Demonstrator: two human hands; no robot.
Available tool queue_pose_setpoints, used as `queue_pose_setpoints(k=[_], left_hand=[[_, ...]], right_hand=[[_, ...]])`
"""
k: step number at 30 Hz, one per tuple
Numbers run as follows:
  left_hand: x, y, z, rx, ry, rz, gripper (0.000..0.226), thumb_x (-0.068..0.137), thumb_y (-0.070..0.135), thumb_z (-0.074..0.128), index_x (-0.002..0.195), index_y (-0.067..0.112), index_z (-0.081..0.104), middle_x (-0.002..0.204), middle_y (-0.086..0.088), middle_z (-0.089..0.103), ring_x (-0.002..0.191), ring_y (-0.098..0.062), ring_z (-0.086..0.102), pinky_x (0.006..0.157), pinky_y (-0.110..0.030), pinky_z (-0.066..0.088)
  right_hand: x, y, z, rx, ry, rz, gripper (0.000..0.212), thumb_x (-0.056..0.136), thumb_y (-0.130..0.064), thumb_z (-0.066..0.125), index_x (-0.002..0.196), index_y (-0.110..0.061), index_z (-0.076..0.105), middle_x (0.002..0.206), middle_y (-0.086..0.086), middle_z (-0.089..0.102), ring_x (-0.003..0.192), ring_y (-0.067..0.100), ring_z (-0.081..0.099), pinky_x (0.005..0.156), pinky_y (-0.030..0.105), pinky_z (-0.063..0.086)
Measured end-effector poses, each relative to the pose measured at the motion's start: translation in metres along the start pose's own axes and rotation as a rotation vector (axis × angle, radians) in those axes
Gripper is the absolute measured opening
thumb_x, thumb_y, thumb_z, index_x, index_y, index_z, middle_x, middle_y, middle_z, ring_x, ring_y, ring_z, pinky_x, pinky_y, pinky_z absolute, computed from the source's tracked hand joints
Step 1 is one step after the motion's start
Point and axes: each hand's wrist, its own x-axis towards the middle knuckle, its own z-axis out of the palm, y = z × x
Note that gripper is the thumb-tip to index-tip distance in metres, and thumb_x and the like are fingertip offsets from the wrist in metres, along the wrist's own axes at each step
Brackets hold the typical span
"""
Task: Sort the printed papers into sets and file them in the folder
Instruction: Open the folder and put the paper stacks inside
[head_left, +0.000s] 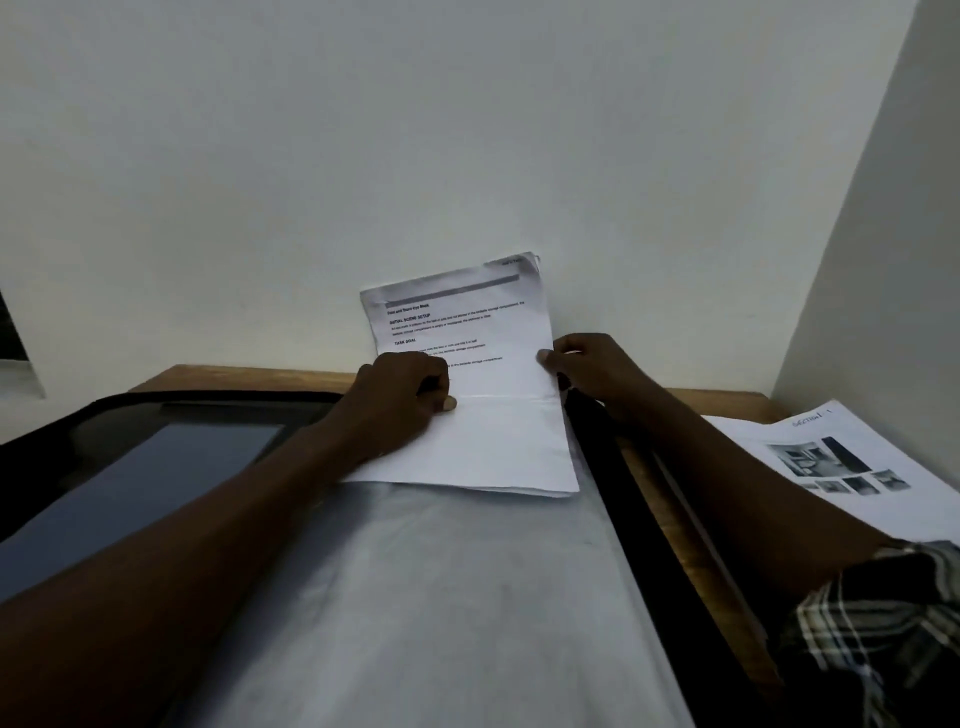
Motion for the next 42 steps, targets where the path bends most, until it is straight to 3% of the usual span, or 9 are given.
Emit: queue_pose_setpoints(k=[4, 10, 14, 18, 25, 32, 36, 39, 42], left_hand=[[0.000, -0.001, -0.002, -0.023, 0.017, 0.019, 0.025, 0.077, 0.033, 0.067, 0.062, 0.035, 0.047, 0.071, 0.013, 0.054, 0.075, -0.017, 0.055, 0.081, -0.048, 0.048], [0.001, 0.000, -0.002, -0.062, -0.011, -0.024, 0.016, 0.070, 0.042, 0.062, 0.063, 0.034, 0.050, 0.077, 0.012, 0.055, 0.079, -0.018, 0.057, 0.084, -0.047, 0.048], [0.003, 0.000, -0.002, -0.057, -0.029, -0.044, 0.016, 0.069, 0.042, 0.062, 0.062, 0.036, 0.049, 0.077, 0.011, 0.056, 0.081, -0.019, 0.058, 0.085, -0.047, 0.048], [0.003, 0.000, 0.000, -0.066, -0.029, -0.044, 0.017, 0.069, 0.043, 0.062, 0.062, 0.037, 0.048, 0.076, 0.013, 0.055, 0.080, -0.017, 0.057, 0.083, -0.047, 0.048], [0.003, -0.002, -0.003, -0.119, -0.013, -0.052, 0.017, 0.070, 0.042, 0.065, 0.066, 0.029, 0.055, 0.083, 0.010, 0.056, 0.085, -0.016, 0.057, 0.087, -0.049, 0.047], [0.004, -0.001, -0.004, -0.109, -0.035, -0.044, 0.015, 0.069, 0.044, 0.063, 0.064, 0.034, 0.053, 0.086, 0.010, 0.055, 0.090, -0.016, 0.055, 0.090, -0.050, 0.046], [0.003, -0.002, -0.004, -0.072, -0.046, -0.022, 0.015, 0.073, 0.042, 0.067, 0.067, 0.032, 0.056, 0.094, 0.010, 0.055, 0.095, -0.018, 0.055, 0.092, -0.051, 0.044], [0.004, -0.003, -0.003, -0.069, -0.047, -0.026, 0.014, 0.071, 0.043, 0.067, 0.068, 0.032, 0.059, 0.099, 0.010, 0.054, 0.100, -0.017, 0.054, 0.094, -0.051, 0.043], [0.003, -0.002, -0.004, -0.087, -0.070, -0.047, 0.015, 0.067, 0.047, 0.064, 0.066, 0.034, 0.057, 0.103, 0.009, 0.060, 0.104, -0.016, 0.057, 0.097, -0.049, 0.043]], right_hand=[[0.002, -0.002, 0.000, -0.146, 0.004, -0.035, 0.029, 0.088, -0.024, 0.068, 0.061, -0.022, 0.058, 0.060, -0.004, 0.057, 0.058, 0.009, 0.049, 0.058, 0.023, 0.036], [-0.005, -0.008, -0.016, -0.264, -0.303, 0.077, 0.030, 0.085, -0.018, 0.072, 0.066, -0.002, 0.055, 0.062, 0.008, 0.047, 0.061, 0.018, 0.040, 0.056, 0.027, 0.028], [-0.003, -0.008, -0.004, -0.066, -0.114, 0.013, 0.027, 0.088, -0.027, 0.069, 0.087, -0.001, 0.068, 0.075, 0.008, 0.063, 0.067, 0.020, 0.056, 0.056, 0.023, 0.040], [-0.005, -0.005, 0.003, -0.163, 0.026, -0.054, 0.023, 0.092, -0.022, 0.060, 0.069, -0.020, 0.062, 0.072, 0.001, 0.063, 0.065, 0.016, 0.057, 0.057, 0.024, 0.041], [-0.004, -0.008, -0.014, -0.239, -0.340, 0.096, 0.025, 0.085, -0.018, 0.072, 0.091, 0.006, 0.069, 0.084, 0.016, 0.065, 0.076, 0.018, 0.054, 0.076, 0.029, 0.046], [-0.002, -0.010, 0.010, -0.015, 0.038, -0.008, 0.021, 0.090, -0.021, 0.064, 0.111, -0.017, 0.064, 0.096, 0.004, 0.067, 0.074, 0.017, 0.061, 0.054, 0.021, 0.045], [-0.005, -0.014, 0.004, -0.215, -0.096, -0.023, 0.020, 0.088, -0.017, 0.065, 0.107, -0.020, 0.059, 0.084, -0.002, 0.060, 0.072, 0.016, 0.055, 0.052, 0.019, 0.040], [-0.005, -0.018, -0.005, -0.367, -0.293, 0.012, 0.029, 0.087, -0.017, 0.069, 0.114, -0.016, 0.059, 0.085, -0.008, 0.054, 0.083, 0.016, 0.053, 0.070, 0.025, 0.041], [-0.004, -0.011, -0.001, -0.222, -0.174, -0.008, 0.041, 0.084, -0.017, 0.072, 0.122, -0.022, 0.059, 0.093, -0.003, 0.059, 0.077, 0.012, 0.055, 0.060, 0.017, 0.041]])
